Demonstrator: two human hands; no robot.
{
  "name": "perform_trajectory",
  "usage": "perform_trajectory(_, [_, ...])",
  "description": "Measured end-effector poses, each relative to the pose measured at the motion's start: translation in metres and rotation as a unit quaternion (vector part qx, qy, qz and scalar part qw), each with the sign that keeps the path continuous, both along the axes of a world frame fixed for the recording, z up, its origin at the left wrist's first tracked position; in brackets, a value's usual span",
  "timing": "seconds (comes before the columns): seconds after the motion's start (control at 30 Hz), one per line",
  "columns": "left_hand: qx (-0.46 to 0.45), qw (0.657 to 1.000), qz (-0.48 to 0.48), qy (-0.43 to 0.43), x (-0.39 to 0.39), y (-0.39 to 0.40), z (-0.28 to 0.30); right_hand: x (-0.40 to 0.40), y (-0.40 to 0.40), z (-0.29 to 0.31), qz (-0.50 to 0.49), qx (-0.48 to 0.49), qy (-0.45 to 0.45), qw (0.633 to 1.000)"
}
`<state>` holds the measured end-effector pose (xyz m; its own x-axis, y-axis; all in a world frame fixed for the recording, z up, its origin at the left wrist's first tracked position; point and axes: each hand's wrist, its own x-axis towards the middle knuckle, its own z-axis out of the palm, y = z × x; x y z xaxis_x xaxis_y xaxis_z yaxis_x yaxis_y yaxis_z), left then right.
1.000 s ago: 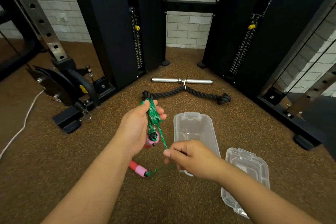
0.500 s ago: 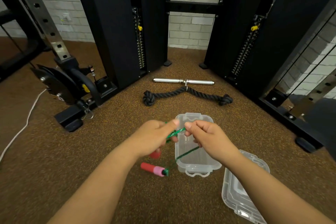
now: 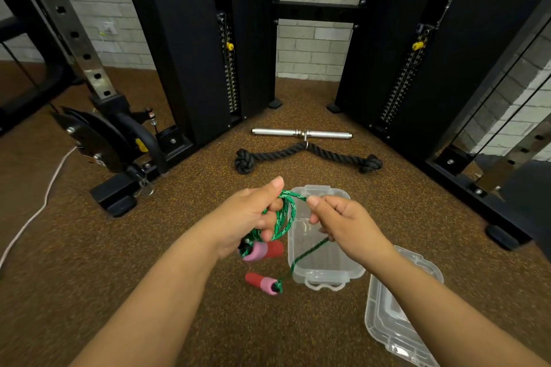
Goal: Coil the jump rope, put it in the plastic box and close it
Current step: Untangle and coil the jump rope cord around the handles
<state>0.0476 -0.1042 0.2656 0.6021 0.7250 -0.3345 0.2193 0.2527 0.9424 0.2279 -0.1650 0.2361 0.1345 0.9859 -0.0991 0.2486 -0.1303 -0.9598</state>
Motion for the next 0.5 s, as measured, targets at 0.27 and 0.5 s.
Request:
perform_trajectory(0.27, [-0.113, 0.970, 0.146, -0.159, 0.003, 0.001, 0.002, -0.003, -0.001, -0.008, 0.043, -0.014, 0.011, 0.999])
perform_trajectory(0.5, [-0.188, 0.927, 0.124, -0.299, -0.002, 0.004, 0.010, -0.009, -0.006, -0.012, 0.052, -0.086, -0.085, 0.991])
